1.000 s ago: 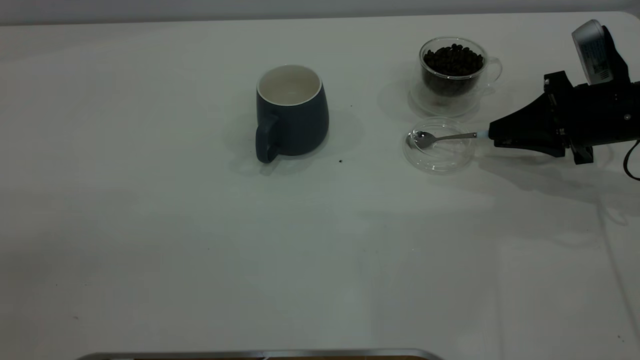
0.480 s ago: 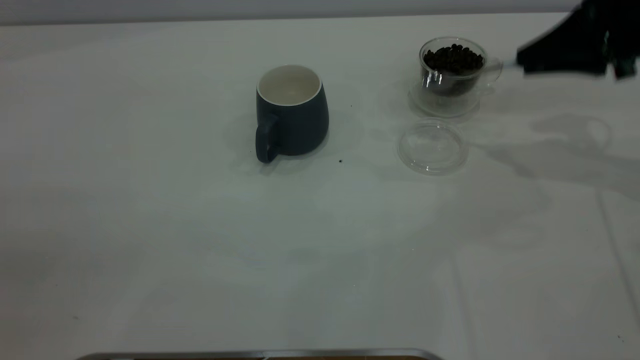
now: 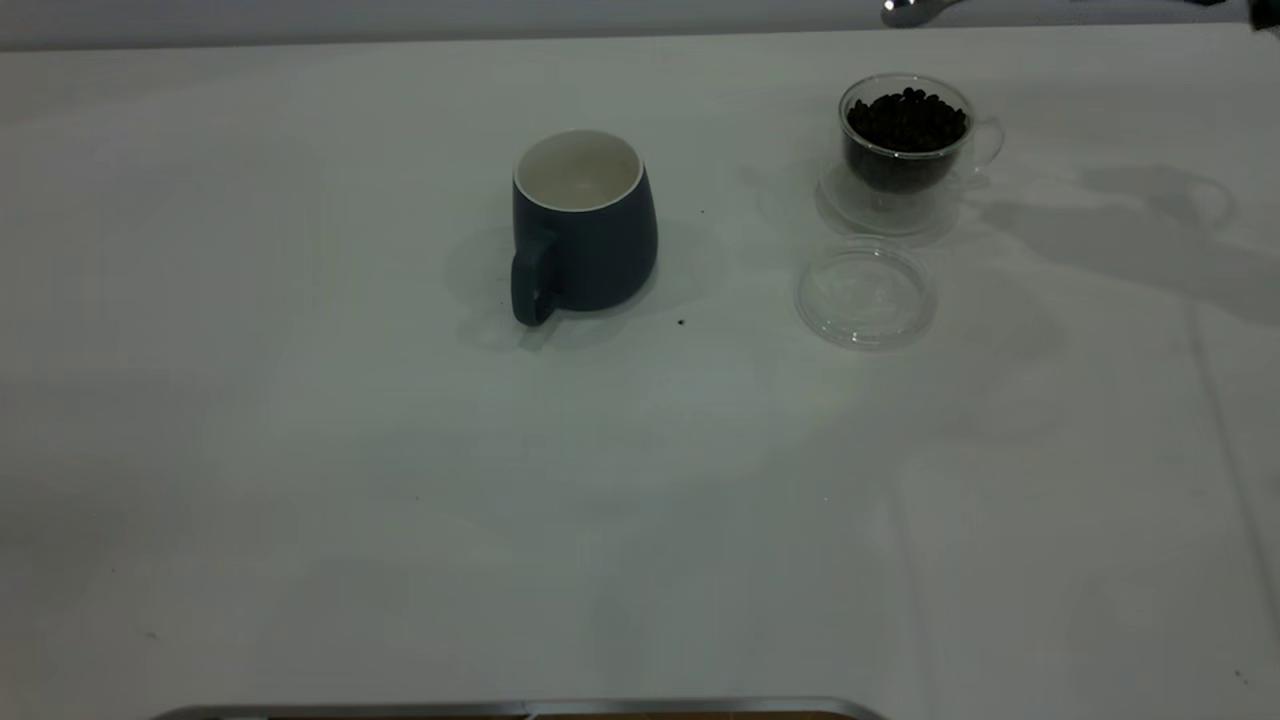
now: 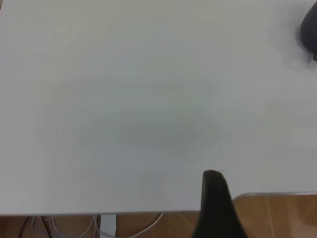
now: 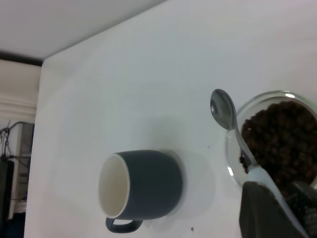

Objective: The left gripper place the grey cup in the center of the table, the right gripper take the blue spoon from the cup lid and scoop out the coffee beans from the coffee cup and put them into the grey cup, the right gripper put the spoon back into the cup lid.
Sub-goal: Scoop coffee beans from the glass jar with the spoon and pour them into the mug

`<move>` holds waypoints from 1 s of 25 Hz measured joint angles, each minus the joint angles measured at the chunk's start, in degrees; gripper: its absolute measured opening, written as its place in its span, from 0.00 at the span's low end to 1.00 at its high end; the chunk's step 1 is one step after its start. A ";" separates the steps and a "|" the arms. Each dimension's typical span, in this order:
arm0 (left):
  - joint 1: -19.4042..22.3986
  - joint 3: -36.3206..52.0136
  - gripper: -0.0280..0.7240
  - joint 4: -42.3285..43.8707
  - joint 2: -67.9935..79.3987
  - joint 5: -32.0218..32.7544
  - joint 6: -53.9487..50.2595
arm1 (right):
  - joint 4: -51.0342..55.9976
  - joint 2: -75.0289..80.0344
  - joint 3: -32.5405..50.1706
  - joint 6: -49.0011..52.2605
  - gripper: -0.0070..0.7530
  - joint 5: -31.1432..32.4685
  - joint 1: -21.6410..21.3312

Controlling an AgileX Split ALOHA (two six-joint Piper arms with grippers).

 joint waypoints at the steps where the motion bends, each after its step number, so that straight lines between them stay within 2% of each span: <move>1: 0.00 0.00 0.79 0.00 0.00 0.00 0.00 | 0.00 1.18 -0.36 0.49 0.15 0.00 0.00; 25: 0.00 0.00 0.79 0.00 0.00 0.00 0.05 | -0.64 9.65 -0.99 1.37 0.15 0.88 -2.34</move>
